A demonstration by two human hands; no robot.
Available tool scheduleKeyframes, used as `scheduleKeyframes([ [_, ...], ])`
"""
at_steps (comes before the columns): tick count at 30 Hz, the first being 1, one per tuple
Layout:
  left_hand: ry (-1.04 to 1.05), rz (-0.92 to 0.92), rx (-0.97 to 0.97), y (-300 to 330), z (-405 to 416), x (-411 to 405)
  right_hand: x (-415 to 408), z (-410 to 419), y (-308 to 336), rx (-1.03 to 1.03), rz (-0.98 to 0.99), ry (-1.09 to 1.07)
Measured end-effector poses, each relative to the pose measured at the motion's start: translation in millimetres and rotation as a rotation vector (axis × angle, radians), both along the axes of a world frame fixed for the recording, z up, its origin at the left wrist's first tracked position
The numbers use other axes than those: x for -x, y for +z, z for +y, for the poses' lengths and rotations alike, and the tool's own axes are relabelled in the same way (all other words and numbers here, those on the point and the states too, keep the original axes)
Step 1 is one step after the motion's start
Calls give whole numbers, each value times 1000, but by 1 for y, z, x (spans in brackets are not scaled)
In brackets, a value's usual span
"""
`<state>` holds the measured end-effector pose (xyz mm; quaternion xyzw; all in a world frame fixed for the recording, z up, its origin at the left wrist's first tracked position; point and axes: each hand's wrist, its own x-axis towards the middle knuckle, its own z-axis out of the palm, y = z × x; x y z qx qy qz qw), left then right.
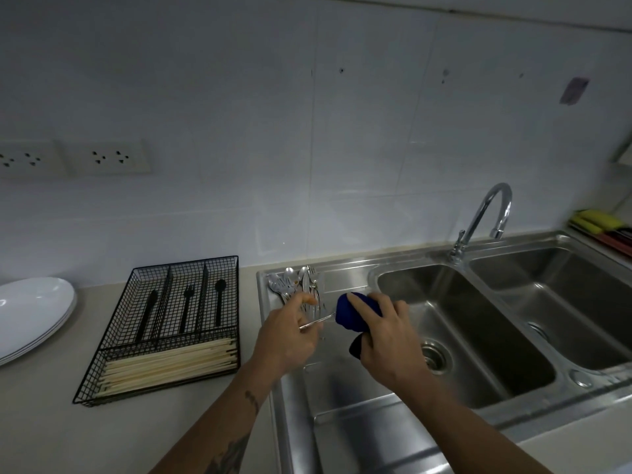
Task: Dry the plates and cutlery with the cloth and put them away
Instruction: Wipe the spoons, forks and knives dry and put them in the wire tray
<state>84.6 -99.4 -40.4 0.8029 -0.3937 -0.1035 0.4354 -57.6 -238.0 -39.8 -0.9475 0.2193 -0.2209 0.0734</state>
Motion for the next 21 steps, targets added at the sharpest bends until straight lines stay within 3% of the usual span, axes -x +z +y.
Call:
scheduleKeyframes([
  [14,-69,-6,-86,-2,-5,-5,-3,-8,-9,-31,9,40],
  [18,-153,110,-177,-6,-10,-3,0,-10,-12,-35,3,47],
  [21,-131,282,-131,-1,-17,3,2,-9,-9,-14,-22,84],
])
